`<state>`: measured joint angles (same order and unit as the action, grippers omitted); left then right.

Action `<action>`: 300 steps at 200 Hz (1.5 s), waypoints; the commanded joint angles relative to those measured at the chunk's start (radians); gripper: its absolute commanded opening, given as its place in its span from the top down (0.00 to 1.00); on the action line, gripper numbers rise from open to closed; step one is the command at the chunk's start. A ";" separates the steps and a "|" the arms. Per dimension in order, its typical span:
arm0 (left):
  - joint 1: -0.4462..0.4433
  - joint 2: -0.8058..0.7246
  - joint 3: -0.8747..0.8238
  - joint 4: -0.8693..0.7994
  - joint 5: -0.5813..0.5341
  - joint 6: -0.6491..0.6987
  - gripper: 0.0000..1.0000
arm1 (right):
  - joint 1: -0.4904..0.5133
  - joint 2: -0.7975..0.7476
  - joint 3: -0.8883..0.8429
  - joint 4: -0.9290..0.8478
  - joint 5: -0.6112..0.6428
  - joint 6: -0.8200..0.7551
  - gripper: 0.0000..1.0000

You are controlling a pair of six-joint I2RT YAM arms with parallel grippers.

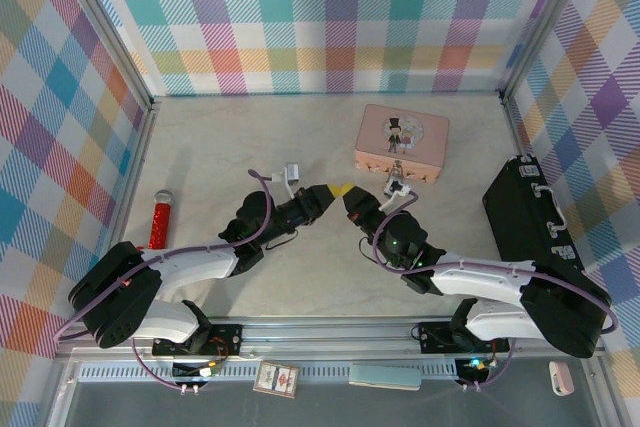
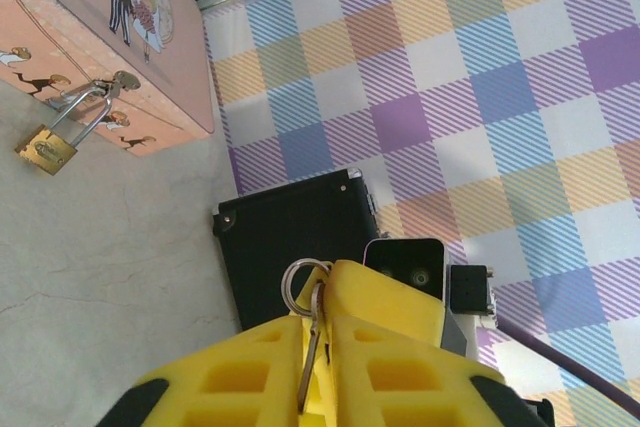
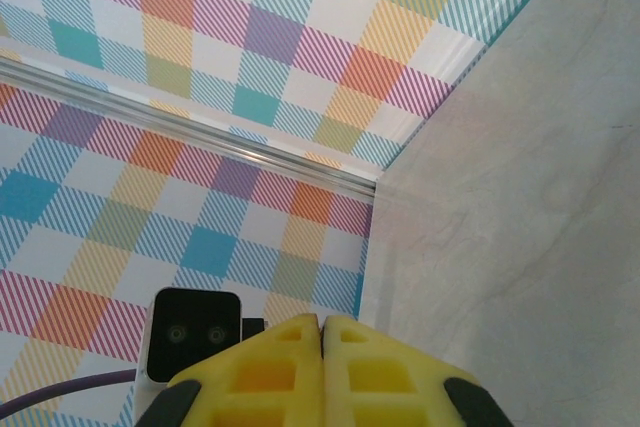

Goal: Unlock the padlock with the key

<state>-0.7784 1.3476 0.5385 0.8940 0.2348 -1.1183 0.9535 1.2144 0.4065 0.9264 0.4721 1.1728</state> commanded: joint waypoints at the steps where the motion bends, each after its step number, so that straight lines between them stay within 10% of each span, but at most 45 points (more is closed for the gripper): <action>1: -0.017 -0.002 0.034 0.057 0.017 -0.005 0.89 | 0.007 -0.008 -0.012 0.014 0.020 0.019 1.00; 69: -0.017 -0.035 0.057 -0.049 0.012 0.071 1.00 | 0.007 -0.046 -0.011 -0.063 0.013 -0.001 1.00; 134: 0.003 -0.126 0.192 -0.552 0.000 0.433 1.00 | -0.010 -0.234 0.015 -0.416 -0.023 -0.245 0.59; 300: 0.041 -0.131 0.475 -1.277 -0.260 1.032 1.00 | -0.116 -0.312 0.190 -0.943 -0.296 -0.498 0.42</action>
<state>-0.7490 1.1923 0.9573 -0.2756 0.0261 -0.1738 0.8585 0.8894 0.5346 0.0830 0.2726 0.7067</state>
